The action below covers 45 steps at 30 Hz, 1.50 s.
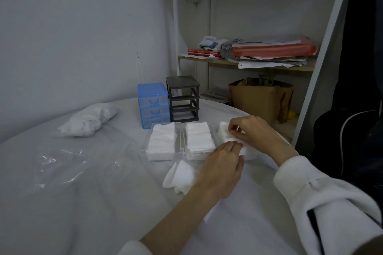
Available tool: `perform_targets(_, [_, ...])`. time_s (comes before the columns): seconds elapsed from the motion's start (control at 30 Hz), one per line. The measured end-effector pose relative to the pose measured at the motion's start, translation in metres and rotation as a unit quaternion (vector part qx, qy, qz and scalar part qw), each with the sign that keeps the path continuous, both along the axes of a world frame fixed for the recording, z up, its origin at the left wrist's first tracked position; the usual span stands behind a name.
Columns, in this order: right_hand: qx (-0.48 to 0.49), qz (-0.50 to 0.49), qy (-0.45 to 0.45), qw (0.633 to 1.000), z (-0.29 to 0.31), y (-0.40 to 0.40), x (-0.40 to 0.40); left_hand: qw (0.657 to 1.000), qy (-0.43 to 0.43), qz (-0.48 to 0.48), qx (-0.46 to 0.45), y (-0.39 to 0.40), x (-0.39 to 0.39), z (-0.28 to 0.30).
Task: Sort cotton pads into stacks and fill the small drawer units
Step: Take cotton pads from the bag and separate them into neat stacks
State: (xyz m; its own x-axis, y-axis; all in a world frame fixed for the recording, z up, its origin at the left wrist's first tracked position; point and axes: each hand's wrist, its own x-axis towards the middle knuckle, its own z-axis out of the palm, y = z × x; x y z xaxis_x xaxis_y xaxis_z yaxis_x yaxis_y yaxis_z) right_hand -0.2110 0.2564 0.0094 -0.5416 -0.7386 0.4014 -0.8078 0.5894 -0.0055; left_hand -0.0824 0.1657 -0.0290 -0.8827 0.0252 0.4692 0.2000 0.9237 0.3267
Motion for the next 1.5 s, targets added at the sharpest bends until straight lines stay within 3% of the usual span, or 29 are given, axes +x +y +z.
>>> perform_targets(0.3, [0.070, -0.018, 0.013, 0.997, 0.008, -0.003, 0.004, 1.000, 0.004, -0.003, 0.003, 0.002, -0.001, -0.001])
perform_targets(0.57, [-0.107, -0.009, 0.053, 0.993, 0.000, 0.004, 0.005, 1.000, -0.004, -0.004, -0.006, 0.003, 0.000, 0.002])
perform_targets(0.77, [-0.109, 0.022, 0.047, 0.993, -0.004, 0.003, 0.000, 1.000, -0.012, 0.002, -0.006, 0.002, 0.000, 0.000])
perform_targets(0.97, [-0.191, 0.034, 0.061, 0.979, -0.006, 0.013, 0.011, 1.000, 0.005, 0.020, 0.009, 0.001, 0.001, 0.004])
perform_targets(1.3, [-0.146, 0.075, 0.044, 0.985, -0.025, 0.031, 0.030, 0.981, 0.052, 0.136, 0.129, -0.005, 0.008, 0.016])
perform_targets(1.5, [-0.137, 0.053, -0.035, 0.988, -0.023, 0.032, 0.041, 0.980, 0.033, 0.163, 0.113, -0.006, 0.008, 0.015])
